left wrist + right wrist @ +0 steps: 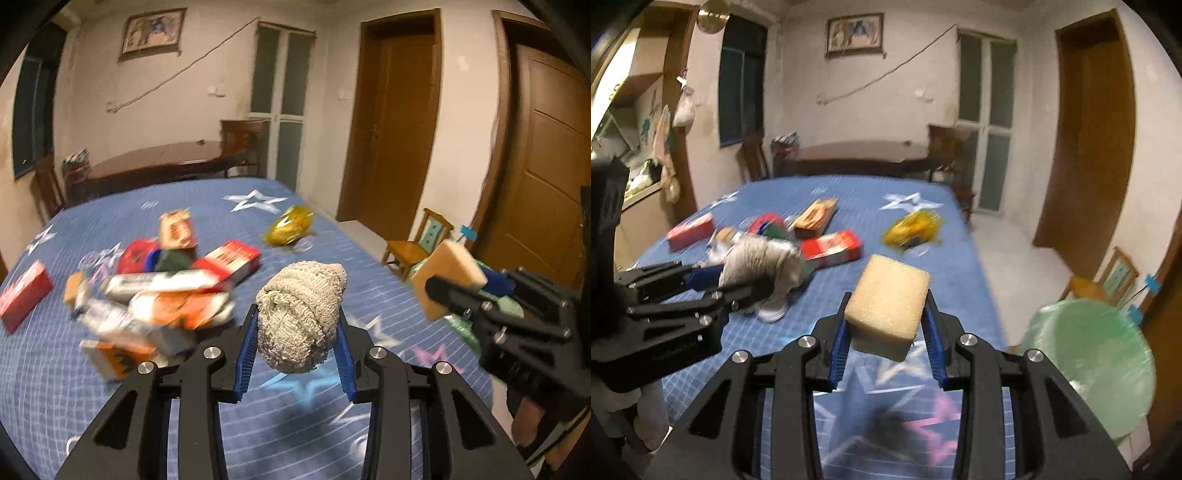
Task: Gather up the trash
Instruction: 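Carry the grey sock and beige sponge over the green bin with both tools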
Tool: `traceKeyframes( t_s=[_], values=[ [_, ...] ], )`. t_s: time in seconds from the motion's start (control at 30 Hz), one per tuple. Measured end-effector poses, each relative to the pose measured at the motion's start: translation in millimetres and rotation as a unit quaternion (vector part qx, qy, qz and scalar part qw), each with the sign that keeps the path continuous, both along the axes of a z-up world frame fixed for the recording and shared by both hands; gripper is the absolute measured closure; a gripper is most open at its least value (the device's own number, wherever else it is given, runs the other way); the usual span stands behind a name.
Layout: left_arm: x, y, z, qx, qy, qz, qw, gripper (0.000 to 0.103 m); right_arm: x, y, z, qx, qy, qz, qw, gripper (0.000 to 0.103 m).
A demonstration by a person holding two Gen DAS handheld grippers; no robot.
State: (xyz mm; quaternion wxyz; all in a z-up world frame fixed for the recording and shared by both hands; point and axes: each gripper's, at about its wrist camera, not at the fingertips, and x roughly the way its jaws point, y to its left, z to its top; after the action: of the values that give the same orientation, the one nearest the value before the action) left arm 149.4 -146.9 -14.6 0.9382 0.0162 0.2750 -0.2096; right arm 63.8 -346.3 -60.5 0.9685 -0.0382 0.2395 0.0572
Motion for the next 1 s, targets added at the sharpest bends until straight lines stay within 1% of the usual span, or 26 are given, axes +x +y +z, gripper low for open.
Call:
traceKeyframes(
  t_s=[0.07,0.2,0.27,0.4,0.53,0.67,0.77,0.9,1.0],
  values=[
    [1.3,-15.0,8.1,-0.001,-0.008,-0.014,0.9999,0.064,-2.0,-22.0,11.6,-0.004,-0.011,-0.021,1.0,0.069],
    [6.7,-61.8,26.0,-0.003,-0.026,-0.055,0.9982,0.064,-9.6,-60.7,25.9,-0.011,-0.02,-0.061,0.998,0.069],
    [9.3,-81.3,31.2,-0.004,-0.029,-0.072,0.997,0.064,-9.9,-81.4,30.7,-0.019,-0.02,-0.083,0.996,0.069],
    [16.8,-135.5,41.7,-0.007,-0.028,-0.114,0.9931,0.064,-15.2,-122.7,36.4,-0.026,-0.014,-0.121,0.992,0.069],
    [20.0,-185.6,44.5,-0.006,-0.02,-0.154,0.9878,0.064,-14.8,-156.1,38.6,-0.026,0.001,-0.145,0.989,0.069],
    [24.3,-233.7,42.1,-0.004,-0.002,-0.194,0.981,0.064,-9.6,-194.2,34.5,-0.009,0.031,-0.159,0.987,0.069],
    [31.1,-267.7,33.8,0.004,0.02,-0.219,0.9755,0.064,-0.8,-216.0,23.2,0.003,0.063,-0.161,0.985,0.069],
    [47.9,-306.0,14.1,0.019,0.054,-0.237,0.9699,0.064,14.8,-242.8,-0.6,0.034,0.12,-0.149,0.981,0.069],
    [61.3,-331.0,-2.4,0.034,0.078,-0.24,0.9671,0.064,26.7,-256.0,-17.8,0.052,0.152,-0.148,0.976,0.069]
  ],
)
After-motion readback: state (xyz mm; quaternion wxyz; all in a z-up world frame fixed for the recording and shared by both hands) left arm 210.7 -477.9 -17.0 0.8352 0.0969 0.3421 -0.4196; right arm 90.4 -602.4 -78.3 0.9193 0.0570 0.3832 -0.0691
